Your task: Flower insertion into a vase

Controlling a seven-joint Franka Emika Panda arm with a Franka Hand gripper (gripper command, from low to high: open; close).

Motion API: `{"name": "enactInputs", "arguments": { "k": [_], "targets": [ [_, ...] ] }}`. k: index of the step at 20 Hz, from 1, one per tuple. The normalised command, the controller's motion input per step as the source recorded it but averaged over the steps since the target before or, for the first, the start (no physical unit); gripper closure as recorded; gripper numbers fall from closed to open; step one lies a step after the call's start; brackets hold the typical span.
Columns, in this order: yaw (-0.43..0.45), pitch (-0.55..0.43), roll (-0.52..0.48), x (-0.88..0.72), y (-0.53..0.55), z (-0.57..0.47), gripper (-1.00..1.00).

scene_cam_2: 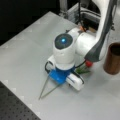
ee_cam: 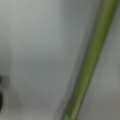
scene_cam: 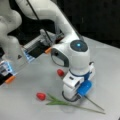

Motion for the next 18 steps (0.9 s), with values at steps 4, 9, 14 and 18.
{"name": "enactInputs", "arguments": {
  "k": [4,9,14,18],
  "targets": [
    [0.02,0.024,-0.116,0.11,0.04,0.01,1.0],
    [0.02,0.025,-0.12,0.09,0.05,0.0,1.0],
    [0.027,0.029,-0.137,0.04,0.05,-0.01,1.0],
    [0.032,0.053,-0.152,-0.03,0.02,0.03,1.0]
  ]
}}
